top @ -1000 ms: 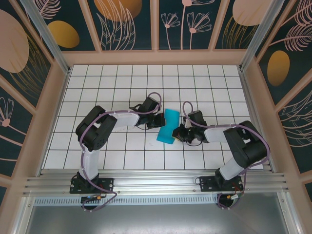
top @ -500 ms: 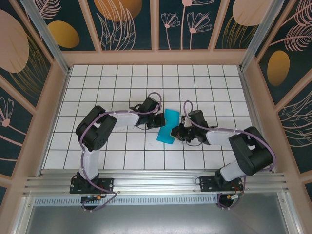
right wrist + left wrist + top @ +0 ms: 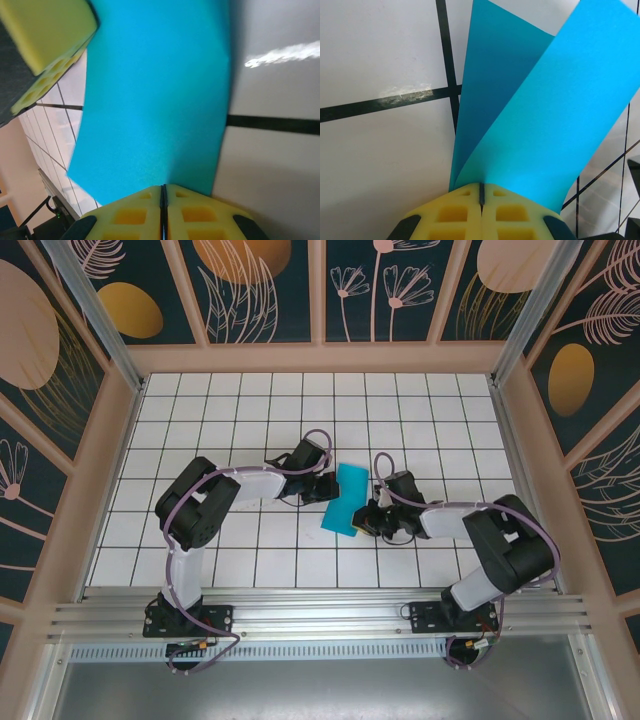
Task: Fold a paper plane with a square sheet of paper (pick it up from the middle)
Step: First fold in half a square sheet of paper at the center of the table.
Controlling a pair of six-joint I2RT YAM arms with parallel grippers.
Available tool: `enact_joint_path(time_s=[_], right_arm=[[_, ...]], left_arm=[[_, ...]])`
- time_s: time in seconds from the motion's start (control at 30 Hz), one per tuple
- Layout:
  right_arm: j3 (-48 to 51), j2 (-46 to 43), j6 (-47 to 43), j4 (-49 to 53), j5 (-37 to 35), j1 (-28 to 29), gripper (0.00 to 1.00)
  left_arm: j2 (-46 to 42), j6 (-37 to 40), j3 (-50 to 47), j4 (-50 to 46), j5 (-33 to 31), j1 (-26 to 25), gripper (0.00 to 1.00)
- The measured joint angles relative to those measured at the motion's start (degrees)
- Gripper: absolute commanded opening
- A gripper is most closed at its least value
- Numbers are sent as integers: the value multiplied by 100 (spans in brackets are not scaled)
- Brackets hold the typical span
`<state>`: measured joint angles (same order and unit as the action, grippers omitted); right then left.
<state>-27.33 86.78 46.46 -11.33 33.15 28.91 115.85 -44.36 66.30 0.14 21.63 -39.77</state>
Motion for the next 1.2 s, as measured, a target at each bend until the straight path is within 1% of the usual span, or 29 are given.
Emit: enact_joint_path(time_s=[0.3, 0.57, 0.7, 0.83, 1.03, 1.2], right_arm=[[7, 9, 24, 0, -55, 341, 11], [11, 83, 22, 13, -133, 345, 11], [11, -170, 20, 175, -160, 345, 12], [28, -372, 17, 118, -122, 345, 12], [164, -68, 17, 63, -98, 334, 11], [155, -94, -2, 101, -109, 310, 11]], left_arm=[[2, 0, 2, 2, 0, 0, 0], [4, 2, 4, 0, 2, 0, 0], [4, 2, 4, 0, 2, 0, 0], [4, 20, 4, 0, 2, 0, 0], [13, 22, 11, -2, 7, 0, 0], [17, 24, 15, -2, 20, 2, 0]])
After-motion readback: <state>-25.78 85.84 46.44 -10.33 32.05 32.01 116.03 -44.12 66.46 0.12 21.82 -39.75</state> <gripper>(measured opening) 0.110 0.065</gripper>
